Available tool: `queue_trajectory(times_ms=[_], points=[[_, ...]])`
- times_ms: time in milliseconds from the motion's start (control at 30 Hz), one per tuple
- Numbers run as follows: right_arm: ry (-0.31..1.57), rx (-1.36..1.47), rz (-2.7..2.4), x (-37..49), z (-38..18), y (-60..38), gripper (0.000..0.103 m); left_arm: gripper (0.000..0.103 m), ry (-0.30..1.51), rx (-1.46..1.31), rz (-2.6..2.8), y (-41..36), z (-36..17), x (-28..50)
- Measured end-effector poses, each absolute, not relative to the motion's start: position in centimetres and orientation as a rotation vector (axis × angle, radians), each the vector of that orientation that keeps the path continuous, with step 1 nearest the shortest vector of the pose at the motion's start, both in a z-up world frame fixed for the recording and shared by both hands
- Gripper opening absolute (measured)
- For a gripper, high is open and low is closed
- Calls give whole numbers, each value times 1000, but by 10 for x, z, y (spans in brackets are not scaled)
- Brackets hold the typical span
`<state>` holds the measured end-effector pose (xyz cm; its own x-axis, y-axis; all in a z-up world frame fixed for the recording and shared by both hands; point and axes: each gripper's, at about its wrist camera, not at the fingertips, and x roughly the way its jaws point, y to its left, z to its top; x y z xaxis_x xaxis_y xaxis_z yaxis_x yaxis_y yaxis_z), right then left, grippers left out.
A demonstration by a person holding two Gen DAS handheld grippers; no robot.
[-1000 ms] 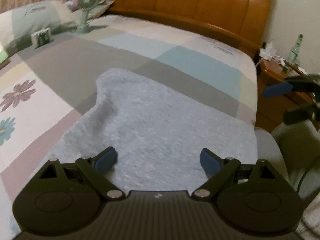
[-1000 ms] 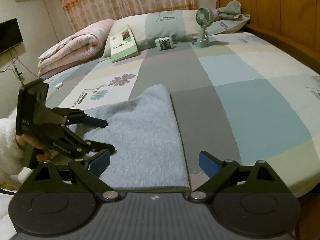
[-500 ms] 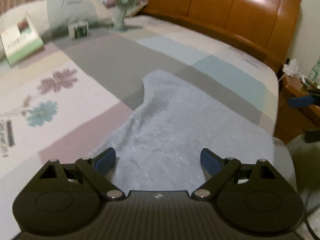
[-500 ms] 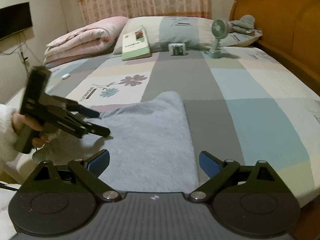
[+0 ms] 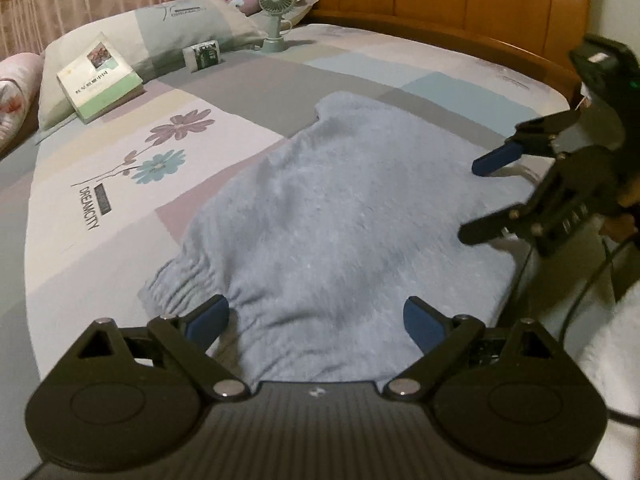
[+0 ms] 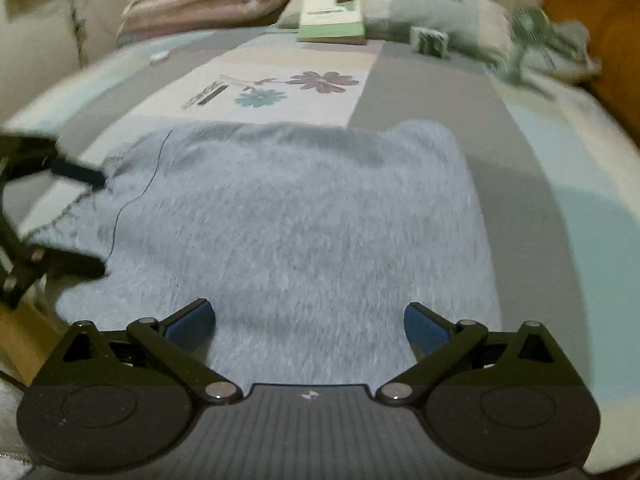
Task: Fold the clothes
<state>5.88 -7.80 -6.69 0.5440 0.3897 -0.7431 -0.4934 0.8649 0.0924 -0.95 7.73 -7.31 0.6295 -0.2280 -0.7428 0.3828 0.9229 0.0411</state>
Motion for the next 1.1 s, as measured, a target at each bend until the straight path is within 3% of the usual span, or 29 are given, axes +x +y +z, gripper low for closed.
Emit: queue_trajectory(times_ms=[200,367,667,833,1100], points=[[853,-126,514,56,-67,-79,103,94,789,120,-342,80,-54,-17],[850,-116,515,56,-68,-80,103,95,867,110,-332,78,-73,-25],[851,-107,508,58,-69,-81,103,95,781,92,-334,76,-52,-25],[843,-110,514,52,-67,-85,103,95,871,83,-315,73,-75,-17],[818,-79,470,44,-49,-114,103,95,779,21,-365,81,-49,-11]])
